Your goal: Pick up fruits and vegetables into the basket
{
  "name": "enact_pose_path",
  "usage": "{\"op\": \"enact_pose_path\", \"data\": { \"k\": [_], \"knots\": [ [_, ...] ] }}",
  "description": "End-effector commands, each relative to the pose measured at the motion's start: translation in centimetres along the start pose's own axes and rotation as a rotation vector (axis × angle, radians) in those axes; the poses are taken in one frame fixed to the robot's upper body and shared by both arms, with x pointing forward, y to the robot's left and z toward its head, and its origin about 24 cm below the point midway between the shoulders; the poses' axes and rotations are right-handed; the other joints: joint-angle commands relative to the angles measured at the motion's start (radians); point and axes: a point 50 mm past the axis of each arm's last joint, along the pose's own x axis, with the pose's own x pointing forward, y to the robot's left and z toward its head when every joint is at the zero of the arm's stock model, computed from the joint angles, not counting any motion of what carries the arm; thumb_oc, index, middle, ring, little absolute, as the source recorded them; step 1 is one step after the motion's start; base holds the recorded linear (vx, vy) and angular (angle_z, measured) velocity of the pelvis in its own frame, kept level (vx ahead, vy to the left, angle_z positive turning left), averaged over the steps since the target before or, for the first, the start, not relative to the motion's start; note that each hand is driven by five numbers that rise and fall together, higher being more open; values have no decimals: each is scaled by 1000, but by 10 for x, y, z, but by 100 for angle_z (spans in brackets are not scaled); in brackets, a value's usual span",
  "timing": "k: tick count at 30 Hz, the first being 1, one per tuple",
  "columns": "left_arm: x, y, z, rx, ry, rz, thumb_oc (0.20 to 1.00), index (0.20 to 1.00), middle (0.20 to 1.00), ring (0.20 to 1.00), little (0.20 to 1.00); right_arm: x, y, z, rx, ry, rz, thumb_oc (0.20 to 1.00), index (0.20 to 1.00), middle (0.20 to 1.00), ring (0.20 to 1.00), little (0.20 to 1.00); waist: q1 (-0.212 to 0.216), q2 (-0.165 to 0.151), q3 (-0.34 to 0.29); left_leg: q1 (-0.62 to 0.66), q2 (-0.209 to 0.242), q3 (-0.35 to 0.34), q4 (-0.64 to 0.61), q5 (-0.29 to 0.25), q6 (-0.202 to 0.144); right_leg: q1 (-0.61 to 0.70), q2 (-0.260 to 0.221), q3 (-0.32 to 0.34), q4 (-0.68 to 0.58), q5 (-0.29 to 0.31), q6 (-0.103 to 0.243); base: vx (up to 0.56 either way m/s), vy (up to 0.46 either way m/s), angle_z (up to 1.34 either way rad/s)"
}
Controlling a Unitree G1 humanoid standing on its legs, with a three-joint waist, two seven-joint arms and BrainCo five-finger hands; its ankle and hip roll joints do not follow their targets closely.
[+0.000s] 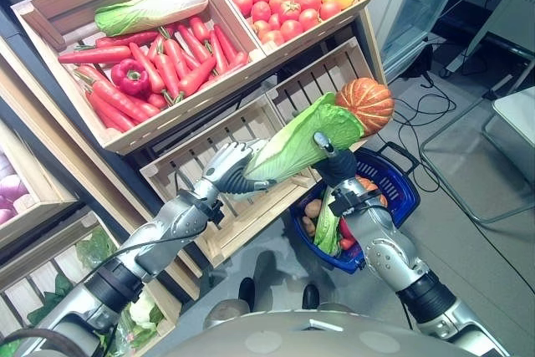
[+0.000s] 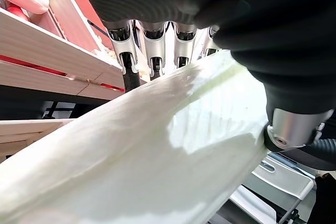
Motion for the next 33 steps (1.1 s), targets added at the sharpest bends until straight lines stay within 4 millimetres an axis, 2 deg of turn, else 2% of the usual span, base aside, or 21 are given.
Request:
{"op": "enact_pose_path", "data": {
  "k": [1, 8, 13, 14, 15, 16, 21, 24, 29, 33],
  "knots": [
    [9, 7, 15, 90, -128, -30, 200, 200, 200, 200, 200, 12, 39, 23, 114, -143, 184, 200, 200, 200, 200, 200, -14, -51, -24, -11, -51, 22, 1, -52, 75, -21, -43, 47, 5, 34, 81, 0, 0, 0],
    [11, 6, 14, 74, -119, -40, 200, 200, 200, 200, 200, 14, 45, 26, 167, -171, 229, 200, 200, 200, 200, 200, -13, -51, -26, -15, -51, 23, 1, -52, 74, -26, -43, 49, 5, 35, 81, 0, 0, 0],
    [10, 7, 3, 21, -18, 17, 200, 200, 200, 200, 200, 13, 43, 28, 195, -207, 200, 200, 200, 200, 200, 200, -12, -50, -25, -19, -52, 24, 1, -51, 74, -32, -42, 52, 5, 36, 81, 0, 0, 0],
    [9, 8, 1, 16, -5, 27, 278, 278, 278, 278, 278, 13, 42, 28, 196, -211, 193, 200, 200, 200, 200, 200, -12, -50, -25, -20, -52, 25, 1, -50, 75, -32, -41, 53, 5, 37, 81, 0, 0, 0],
    [8, 8, -2, 19, 12, 41, 517, 517, 517, 517, 517, 13, 41, 28, 197, -215, 183, 200, 200, 200, 200, 200, -11, -51, -23, -20, -53, 26, 1, -50, 75, -34, -40, 54, 5, 37, 80, -1, 0, -3],
    [5, 9, -12, 17, 75, 77, 1000, 1000, 1000, 1000, 1000, 13, 35, 29, 207, -232, 136, 200, 200, 200, 200, 200, -11, -51, -18, -25, -54, 30, 1, -50, 75, -39, -39, 57, 5, 38, 78, -6, 0, -5],
    [-8, 16, -38, 41, 244, 188, 1000, 1000, 1000, 1000, 1000, 6, 10, 36, 204, -314, -42, 200, 200, 200, 200, 200, -13, -52, 6, -38, -56, 39, 1, -53, 78, -51, -32, 59, 5, 36, 72, -29, -4, -9],
    [-15, 28, -52, 52, 321, 293, 1000, 1000, 1000, 1000, 1000, 1, -7, 45, 168, -387, -142, 200, 200, 200, 200, 200, -19, -49, 48, -55, -60, 46, 2, -48, 82, -77, -29, 61, 14, 37, 67, -128, 9, -7],
    [-25, 50, -70, 60, 422, 503, 1000, 1000, 1000, 1000, 1000, -4, -36, 62, 75, -522, -322, 200, 200, 200, 200, 200, -23, -43, 145, -132, -67, 68, 86, -59, 80, -151, -25, 62, 96, 17, 47, -165, 15, -8],
    [-25, 66, -74, 64, 436, 643, 1000, 1000, 1000, 1000, 1000, -7, -54, 74, 0, -614, -457, 200, 200, 200, 200, 200, -24, -40, 222, -197, -71, 74, 172, -70, 71, -203, -23, 55, 175, -5, 33, -127, 11, -10]
  ]
}}
